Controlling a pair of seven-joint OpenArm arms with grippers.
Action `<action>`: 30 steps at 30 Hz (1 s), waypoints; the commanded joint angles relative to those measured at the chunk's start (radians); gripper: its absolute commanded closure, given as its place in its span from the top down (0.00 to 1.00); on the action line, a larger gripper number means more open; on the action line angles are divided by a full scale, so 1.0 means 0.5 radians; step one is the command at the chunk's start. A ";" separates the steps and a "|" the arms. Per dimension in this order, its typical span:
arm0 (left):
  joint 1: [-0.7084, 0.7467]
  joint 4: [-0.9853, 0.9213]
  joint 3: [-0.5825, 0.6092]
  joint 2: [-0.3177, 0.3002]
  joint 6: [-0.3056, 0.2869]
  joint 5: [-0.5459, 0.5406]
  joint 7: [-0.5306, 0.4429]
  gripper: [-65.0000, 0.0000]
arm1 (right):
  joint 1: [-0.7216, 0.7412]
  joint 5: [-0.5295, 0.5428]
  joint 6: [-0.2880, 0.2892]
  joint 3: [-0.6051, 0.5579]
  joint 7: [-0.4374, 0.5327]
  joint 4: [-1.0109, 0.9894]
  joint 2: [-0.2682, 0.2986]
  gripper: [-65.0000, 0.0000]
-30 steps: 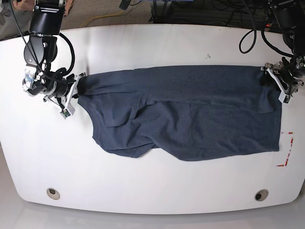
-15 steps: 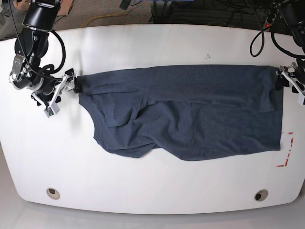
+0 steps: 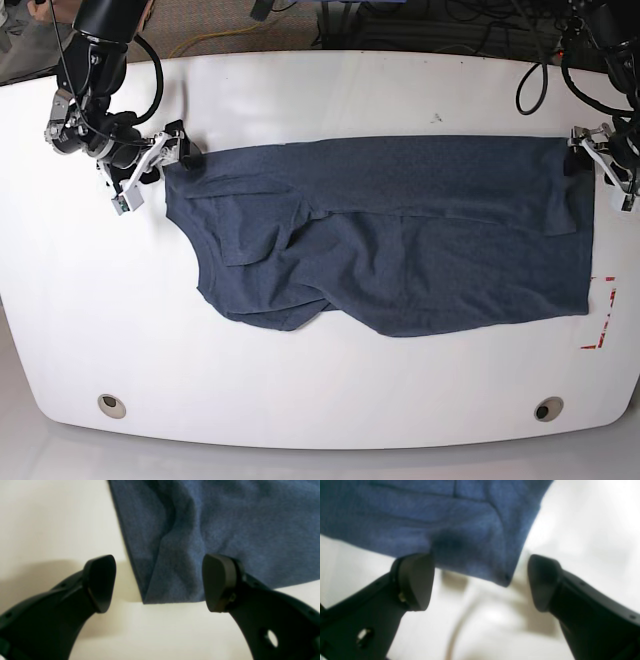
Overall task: Fold the T-shirt properly
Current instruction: 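Slide both grippers along the shirt edge, smoothing it flat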
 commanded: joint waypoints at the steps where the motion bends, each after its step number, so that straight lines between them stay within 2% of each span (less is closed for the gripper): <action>1: -0.023 -0.052 0.002 -0.041 -0.002 0.039 -0.026 0.78 | 0.057 0.035 0.003 -0.019 0.038 -0.027 0.015 0.81; 4: -0.066 -0.083 0.002 -0.041 -0.002 0.124 -0.026 0.78 | 0.069 0.035 0.003 -0.050 0.041 -0.051 0.018 0.61; 7: -0.062 -0.089 0.002 -0.041 -0.002 0.167 -0.026 0.76 | 0.069 0.035 0.003 -0.065 0.050 -0.060 0.009 0.32; 9: -0.062 -0.089 -0.002 -0.041 -0.002 0.171 -0.026 0.69 | 0.069 0.035 0.003 -0.065 0.050 -0.060 0.006 0.16; 11: -0.059 -0.089 -0.002 -0.041 -0.002 0.164 -0.026 0.53 | 0.063 0.035 0.003 -0.065 0.050 -0.048 0.006 0.00; 15: -0.020 -0.086 -0.002 -0.031 -0.002 0.161 -0.023 0.26 | 0.044 0.054 0.003 -0.059 0.044 0.010 0.015 0.00; 17: 0.017 -0.077 -0.002 -0.004 -0.002 0.161 -0.023 0.18 | -0.017 0.054 0.003 -0.050 0.041 0.087 0.021 0.00; 23: 0.128 -0.077 -0.014 -0.001 -0.002 0.161 -0.023 0.17 | -0.247 0.057 0.003 -0.041 0.041 0.314 0.095 0.00; 30: 0.260 -0.077 -0.017 -0.001 -0.002 0.161 -0.023 0.17 | -0.572 0.057 0.003 0.146 0.041 0.498 0.089 0.00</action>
